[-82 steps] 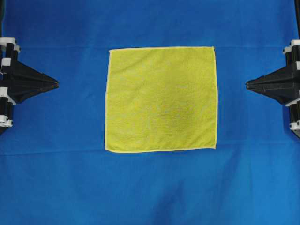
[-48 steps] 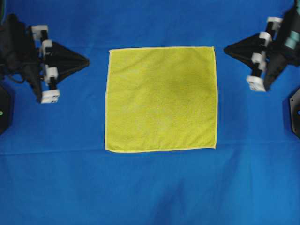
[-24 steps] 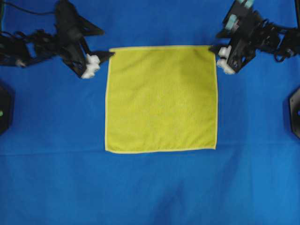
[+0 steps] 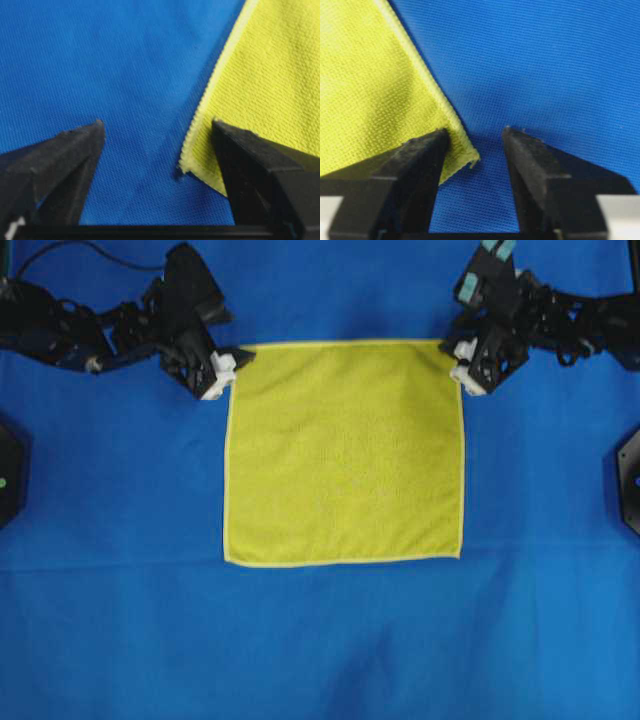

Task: Fold the yellow towel.
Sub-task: 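Grasp the far left and far right towel corners with both grippers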

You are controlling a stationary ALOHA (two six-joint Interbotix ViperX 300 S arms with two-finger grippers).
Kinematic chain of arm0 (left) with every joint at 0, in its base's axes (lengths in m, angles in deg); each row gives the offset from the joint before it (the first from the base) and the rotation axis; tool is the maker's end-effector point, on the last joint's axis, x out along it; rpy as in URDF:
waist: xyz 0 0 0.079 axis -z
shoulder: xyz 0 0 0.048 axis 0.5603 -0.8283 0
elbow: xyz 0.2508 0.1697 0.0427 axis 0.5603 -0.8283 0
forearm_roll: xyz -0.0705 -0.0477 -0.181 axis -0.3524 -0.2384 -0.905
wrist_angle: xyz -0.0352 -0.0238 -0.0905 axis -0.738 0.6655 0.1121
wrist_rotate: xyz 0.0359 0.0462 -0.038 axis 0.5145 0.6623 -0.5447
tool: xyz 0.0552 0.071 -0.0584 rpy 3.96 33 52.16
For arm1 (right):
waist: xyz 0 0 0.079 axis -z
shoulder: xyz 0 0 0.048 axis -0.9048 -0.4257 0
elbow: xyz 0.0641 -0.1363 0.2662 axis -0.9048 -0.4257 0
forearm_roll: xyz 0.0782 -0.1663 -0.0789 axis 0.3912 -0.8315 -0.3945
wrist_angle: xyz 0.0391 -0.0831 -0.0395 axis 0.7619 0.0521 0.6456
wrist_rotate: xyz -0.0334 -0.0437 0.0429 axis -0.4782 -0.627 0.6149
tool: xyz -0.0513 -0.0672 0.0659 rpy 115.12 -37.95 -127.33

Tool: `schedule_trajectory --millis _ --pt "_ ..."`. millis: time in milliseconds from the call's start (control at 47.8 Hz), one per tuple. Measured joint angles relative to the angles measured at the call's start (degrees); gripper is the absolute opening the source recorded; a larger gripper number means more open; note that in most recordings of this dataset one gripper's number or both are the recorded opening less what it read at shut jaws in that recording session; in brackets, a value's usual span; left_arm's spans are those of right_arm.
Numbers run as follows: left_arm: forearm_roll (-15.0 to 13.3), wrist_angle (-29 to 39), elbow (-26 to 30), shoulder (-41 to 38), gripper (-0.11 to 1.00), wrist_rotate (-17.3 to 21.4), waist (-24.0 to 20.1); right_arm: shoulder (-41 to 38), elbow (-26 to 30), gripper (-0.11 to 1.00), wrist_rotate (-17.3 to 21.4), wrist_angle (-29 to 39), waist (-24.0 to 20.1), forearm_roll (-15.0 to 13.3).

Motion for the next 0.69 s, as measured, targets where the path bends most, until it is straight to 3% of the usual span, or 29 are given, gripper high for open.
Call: schedule_trajectory --millis 84,209,314,690 --pt "0.0 2.0 0.2 -0.1 0.6 0.3 -0.1 0.0 0.1 0.36 0.1 0.0 0.0 0.1" --pt "0.0 5.8 0.8 -0.1 0.29 0.7 0.0 0.0 0.1 0.04 -0.1 0.1 -0.1 0.1" --pt "0.0 8.3 1.2 -0.1 0.07 1.7 -0.1 0.0 0.1 0.03 0.0 0.1 -0.1 0.0" --pt "0.0 12.4 2.3 1.8 0.04 3.3 -0.1 1.5 -0.5 0.03 0.6 1.2 -0.1 0.3"
